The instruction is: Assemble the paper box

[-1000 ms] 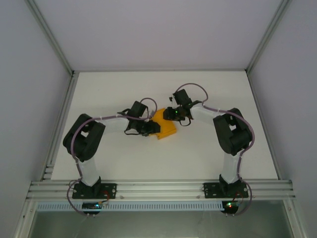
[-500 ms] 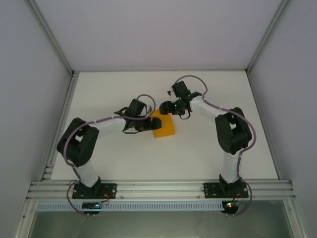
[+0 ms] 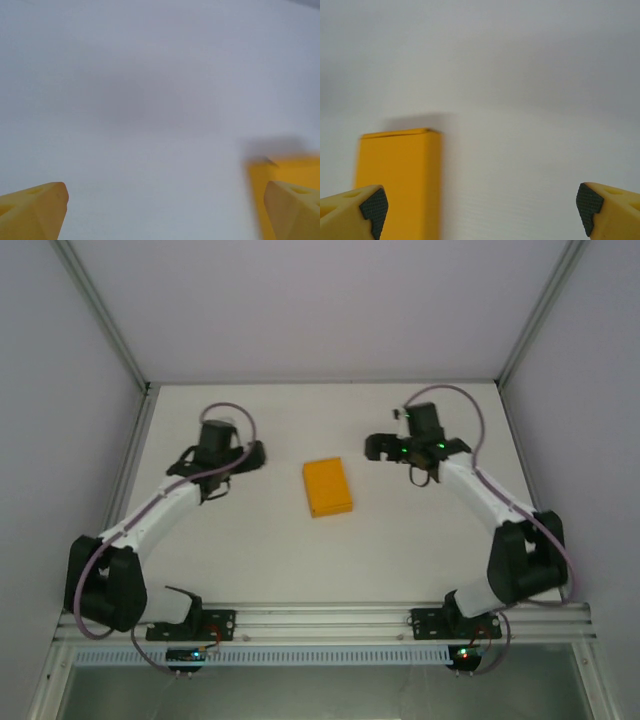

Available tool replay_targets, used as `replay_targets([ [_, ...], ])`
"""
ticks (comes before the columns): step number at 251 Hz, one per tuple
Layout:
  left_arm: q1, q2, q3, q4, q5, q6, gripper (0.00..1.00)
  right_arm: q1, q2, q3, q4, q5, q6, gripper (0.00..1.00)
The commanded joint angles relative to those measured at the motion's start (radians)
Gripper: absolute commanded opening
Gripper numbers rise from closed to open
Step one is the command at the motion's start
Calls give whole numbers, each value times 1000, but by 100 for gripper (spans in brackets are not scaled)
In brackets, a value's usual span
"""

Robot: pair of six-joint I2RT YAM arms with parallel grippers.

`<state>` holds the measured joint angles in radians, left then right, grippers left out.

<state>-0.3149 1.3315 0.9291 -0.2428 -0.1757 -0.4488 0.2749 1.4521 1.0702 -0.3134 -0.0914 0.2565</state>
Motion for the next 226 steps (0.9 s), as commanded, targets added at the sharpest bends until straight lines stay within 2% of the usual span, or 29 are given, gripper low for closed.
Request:
replay_targets([
  [1, 99, -26, -128, 150, -245, 147, 99, -96, -67, -213, 179, 80, -82, 99],
  [27, 210, -33, -315, 485, -206, 226, 100, -171, -109, -431, 526, 65, -111, 99],
  [35, 233, -31, -354, 565, -169, 242, 100, -195, -123, -430, 510, 40, -145, 100],
  [44, 244, -36, -375, 592, -126, 266, 100, -206, -131, -444, 563, 33, -182, 99],
  [55, 244, -42, -408, 657, -134, 298, 99, -203, -133, -484, 646, 54, -192, 99],
  [71, 248, -78, -439, 696, -93, 324, 99, -200, -153, -542, 737, 69, -288, 100],
  [92, 250, -74, -540, 900, -63, 385, 99, -213, -153, -607, 794, 83, -281, 99],
  [121, 260, 11, -583, 1003, -77, 425, 99, -241, -113, -728, 1033, 49, -232, 99],
  [135, 264, 30, -550, 964, -25, 428, 99, -244, -120, -746, 1073, 20, -325, 99],
  [146, 277, 61, -558, 1037, 59, 453, 100, -244, -84, -781, 1191, 7, -312, 99],
  [154, 278, 76, -554, 1046, 70, 474, 99, -254, -57, -798, 1231, 10, -305, 99],
  [167, 309, 142, -582, 1158, 90, 451, 99, -274, 16, -835, 1364, 5, -290, 99],
  [179, 353, 250, -614, 1359, 109, 415, 99, -289, 121, -840, 1487, 38, -242, 99],
  [183, 362, 250, -621, 1359, 121, 405, 99, -293, 150, -832, 1530, 67, -217, 99],
  [188, 369, 213, -613, 1269, 136, 391, 99, -299, 149, -819, 1514, 87, -204, 99],
  [193, 372, 176, -597, 1182, 129, 377, 99, -311, 108, -801, 1413, 87, -189, 99],
  [203, 371, 194, -597, 1226, 122, 381, 100, -336, 47, -732, 1172, 109, -183, 99],
  [213, 361, 225, -599, 1277, 123, 403, 100, -314, 90, -708, 1207, 133, -200, 99],
  [219, 354, 216, -592, 1243, 115, 405, 100, -289, 116, -706, 1248, 122, -219, 99],
  [226, 353, 198, -580, 1186, 116, 402, 100, -269, 102, -700, 1202, 120, -228, 99],
])
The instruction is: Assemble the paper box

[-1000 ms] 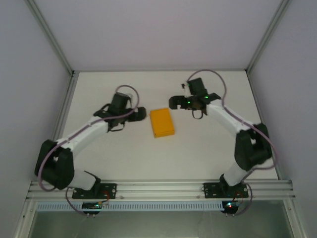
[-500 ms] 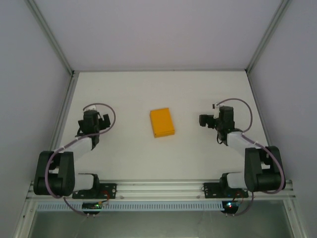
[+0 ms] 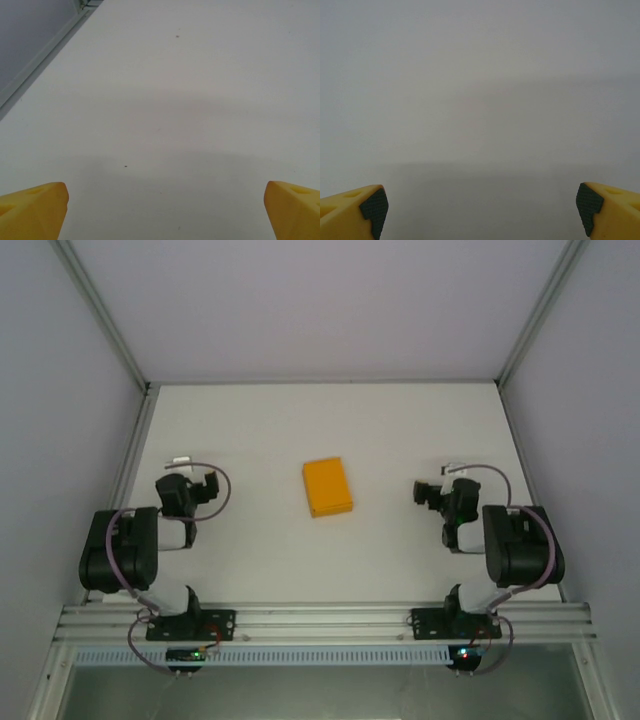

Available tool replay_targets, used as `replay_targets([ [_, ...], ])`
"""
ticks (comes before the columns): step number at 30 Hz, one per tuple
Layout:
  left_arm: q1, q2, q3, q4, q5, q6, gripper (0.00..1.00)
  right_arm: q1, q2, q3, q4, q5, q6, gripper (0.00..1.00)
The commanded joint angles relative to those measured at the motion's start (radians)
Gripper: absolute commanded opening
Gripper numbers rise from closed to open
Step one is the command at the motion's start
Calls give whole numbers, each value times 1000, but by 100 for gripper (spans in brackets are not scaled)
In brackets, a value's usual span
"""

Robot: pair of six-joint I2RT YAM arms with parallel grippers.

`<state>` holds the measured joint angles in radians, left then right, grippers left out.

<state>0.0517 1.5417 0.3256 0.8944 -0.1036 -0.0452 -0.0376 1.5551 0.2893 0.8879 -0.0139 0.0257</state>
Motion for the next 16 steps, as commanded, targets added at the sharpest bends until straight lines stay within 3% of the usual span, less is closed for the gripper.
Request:
replay_targets([
  [1, -13, -14, 26, 45, 44, -2, 100, 46, -6, 83, -10, 45, 1, 99],
  [3, -24, 7, 19, 98, 30, 15, 99, 49, -16, 89, -39, 56, -15, 99],
  [9, -26, -3, 25, 64, 29, 12, 100, 52, -6, 71, 27, 77, -22, 99],
  [16, -27, -2, 26, 64, 28, 12, 100, 47, -4, 83, -13, 70, -12, 99],
])
